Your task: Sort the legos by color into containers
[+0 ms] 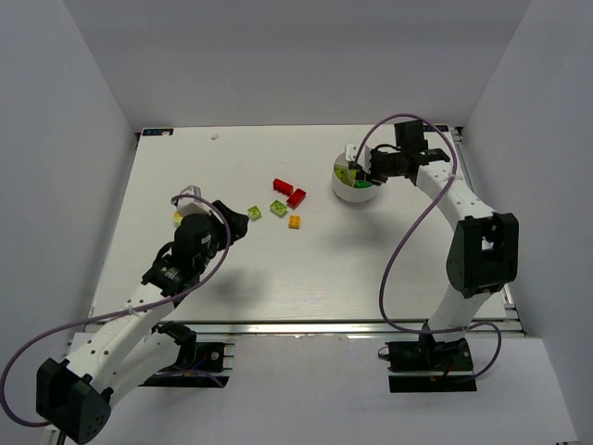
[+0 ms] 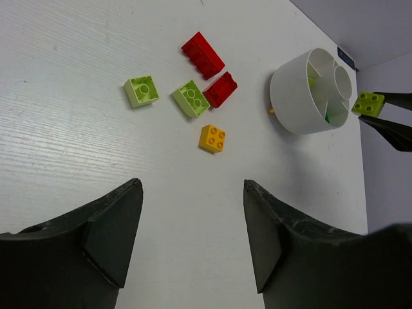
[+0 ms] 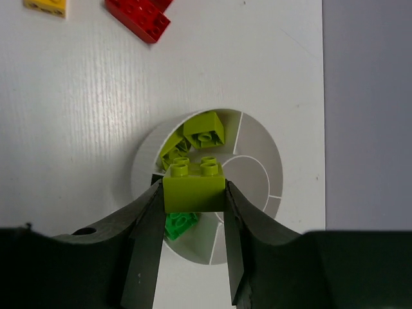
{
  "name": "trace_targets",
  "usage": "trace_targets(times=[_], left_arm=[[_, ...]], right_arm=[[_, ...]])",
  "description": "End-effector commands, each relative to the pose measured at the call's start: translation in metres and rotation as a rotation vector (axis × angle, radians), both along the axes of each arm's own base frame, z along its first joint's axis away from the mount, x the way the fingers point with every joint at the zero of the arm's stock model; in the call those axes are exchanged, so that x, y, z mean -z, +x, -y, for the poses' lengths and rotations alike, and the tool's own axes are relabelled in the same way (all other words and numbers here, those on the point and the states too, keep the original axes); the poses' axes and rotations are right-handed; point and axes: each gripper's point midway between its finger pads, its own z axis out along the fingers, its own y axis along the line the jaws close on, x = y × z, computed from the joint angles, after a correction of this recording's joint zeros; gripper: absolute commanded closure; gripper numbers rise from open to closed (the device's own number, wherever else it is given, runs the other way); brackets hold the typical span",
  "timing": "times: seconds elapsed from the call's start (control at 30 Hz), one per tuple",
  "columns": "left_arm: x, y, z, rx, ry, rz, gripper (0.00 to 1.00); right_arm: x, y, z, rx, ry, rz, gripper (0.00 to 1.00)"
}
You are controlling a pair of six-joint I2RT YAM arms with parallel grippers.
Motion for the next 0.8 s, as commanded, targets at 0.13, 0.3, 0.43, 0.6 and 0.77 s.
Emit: trace_targets(times=[0.13,0.3,0.43,0.6,0.77], left_arm=[[-0.006,0.001,-0.004,-0.013,-0.002,0.018,0.27],[-0.006,0.001,-0.005,-0.018,0.003,0.016,0.27],[-0.006,0.001,-0.005,-0.019,0.001,0.017,0.27],[-0.006,0.002,-0.003,-0.015,0.0,0.015,0.26],[-0.007,0.002,-0.003,-0.015,0.0,0.015,0.26]], right_arm=[[-0.006,0.031,-0.006,-0.016,-0.077,0.165,0.89],[0.001,0.034,-0.011,-0.024,-0.078,0.158,0.84],[0.007,0.035,-0.015,-0.03,-0.087,0.153,0.8],[0.016,0.039,-0.019,-0.029,-0.098,0.156,0.65],[0.023,0.044,-0.019,-0.022,-0.111,0.162,0.39]])
